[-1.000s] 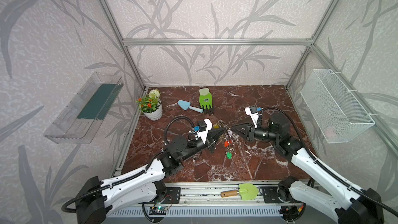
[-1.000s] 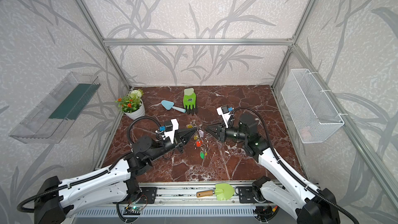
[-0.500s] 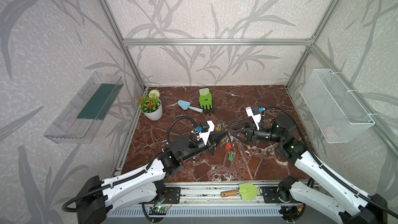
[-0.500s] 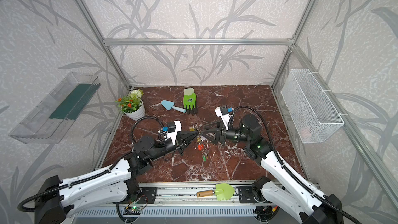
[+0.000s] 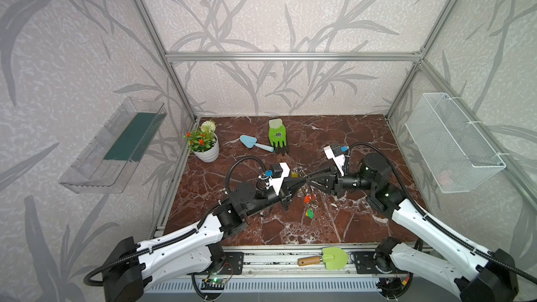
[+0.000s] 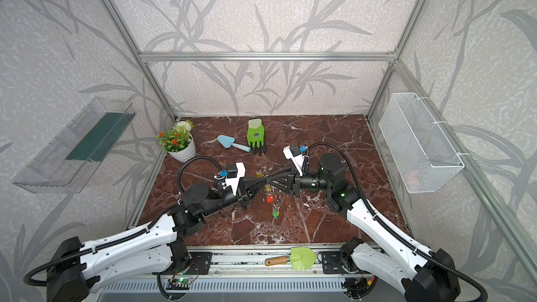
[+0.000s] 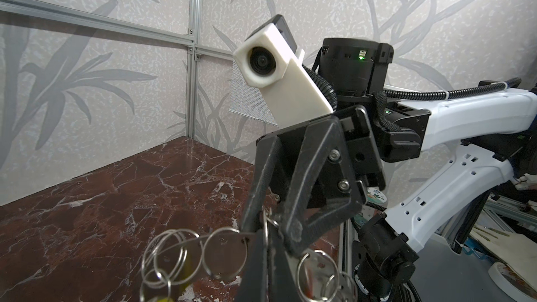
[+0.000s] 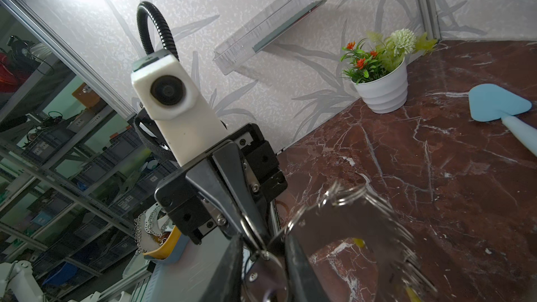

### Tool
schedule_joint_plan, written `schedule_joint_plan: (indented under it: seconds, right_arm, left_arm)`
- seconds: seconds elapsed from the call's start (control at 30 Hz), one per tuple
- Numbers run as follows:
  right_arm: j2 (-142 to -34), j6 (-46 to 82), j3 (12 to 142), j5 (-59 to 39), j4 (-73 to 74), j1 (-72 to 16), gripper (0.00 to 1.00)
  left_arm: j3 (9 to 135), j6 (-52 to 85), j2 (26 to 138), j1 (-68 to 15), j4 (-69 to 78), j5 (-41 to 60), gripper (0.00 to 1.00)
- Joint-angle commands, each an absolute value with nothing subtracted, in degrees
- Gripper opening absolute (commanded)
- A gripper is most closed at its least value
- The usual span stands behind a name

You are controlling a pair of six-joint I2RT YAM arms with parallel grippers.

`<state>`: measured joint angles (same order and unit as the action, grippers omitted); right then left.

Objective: Put the keys on the keyring

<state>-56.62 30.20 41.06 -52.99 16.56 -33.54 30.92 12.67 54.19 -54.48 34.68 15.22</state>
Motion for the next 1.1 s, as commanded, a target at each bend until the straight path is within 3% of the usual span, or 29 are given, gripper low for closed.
schedule_joint_plan:
  seconds: [0.0, 0.13, 0.33, 0.53, 0.87, 1.07]
  right_arm:
    - [-56.69, 30.06, 42.19, -54.66, 18.46, -34.19, 0.17]
    - [-56.24, 29.97, 41.84, -54.75, 18.43, -34.24, 0.0]
    - [-55.94, 29.97, 41.58, -54.97, 18.6, -34.28, 0.0]
    - [-54.68, 24.89, 43.1, -51.11, 10.77, -34.26, 0.0]
    - [-53.79, 24.53, 42.45, -49.75, 11.51, -34.25, 0.0]
    - [-53.2, 24.08, 41.74, -49.38, 11.47, -34.22, 0.0]
  left_arm:
    - [33.48, 12.92, 53.36, -54.32, 38.18, 16.09, 0.0]
    - [33.66, 12.66, 53.13, -54.14, 37.26, 16.08, 0.0]
    - [34.52, 12.73, 52.83, -53.97, 33.79, 16.84, 0.0]
    - [38.35, 11.09, 51.04, -53.48, 20.21, 18.34, 0.0]
    - [47.79, 7.8, 52.63, -48.21, -1.17, 29.94, 0.27]
    - [51.62, 5.6, 53.85, -46.56, -8.65, 30.91, 0.24]
